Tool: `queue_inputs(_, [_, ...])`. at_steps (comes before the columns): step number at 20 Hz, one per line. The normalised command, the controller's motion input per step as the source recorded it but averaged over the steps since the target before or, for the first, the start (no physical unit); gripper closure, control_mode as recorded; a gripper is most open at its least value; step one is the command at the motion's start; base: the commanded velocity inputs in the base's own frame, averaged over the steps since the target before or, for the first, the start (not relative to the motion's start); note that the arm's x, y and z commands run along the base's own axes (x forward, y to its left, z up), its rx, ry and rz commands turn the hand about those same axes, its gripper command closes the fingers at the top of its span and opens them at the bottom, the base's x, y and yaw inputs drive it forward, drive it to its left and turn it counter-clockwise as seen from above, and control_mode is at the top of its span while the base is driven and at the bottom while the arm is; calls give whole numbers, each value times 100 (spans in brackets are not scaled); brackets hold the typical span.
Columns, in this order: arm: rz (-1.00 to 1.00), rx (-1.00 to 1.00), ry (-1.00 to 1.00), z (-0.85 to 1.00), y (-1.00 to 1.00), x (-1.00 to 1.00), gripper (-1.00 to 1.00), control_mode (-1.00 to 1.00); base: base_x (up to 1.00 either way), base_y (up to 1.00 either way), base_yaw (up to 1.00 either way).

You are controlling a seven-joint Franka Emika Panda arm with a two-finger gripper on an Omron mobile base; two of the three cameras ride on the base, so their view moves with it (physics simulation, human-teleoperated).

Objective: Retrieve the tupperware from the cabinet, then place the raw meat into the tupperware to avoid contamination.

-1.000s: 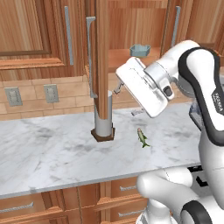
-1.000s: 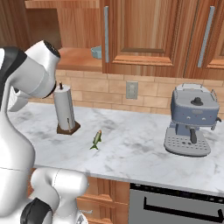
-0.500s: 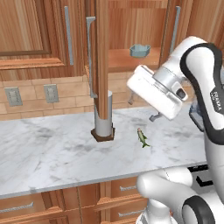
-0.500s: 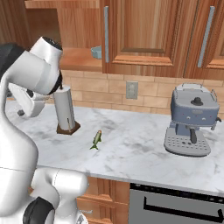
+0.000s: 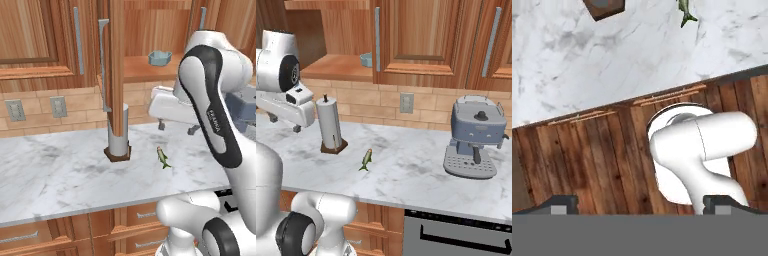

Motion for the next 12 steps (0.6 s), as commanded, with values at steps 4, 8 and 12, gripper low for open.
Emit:
queue_inputs(4, [11,-30,-41,4,-45,-1,-100,-100,0,0,0])
queue_inputs(8, [10,-28,-42,17,-27,-1,-100,-100,0,0,0])
queue_inputs(12, [9,-23,-37,36,-19,-1,-100,-100,0,0,0])
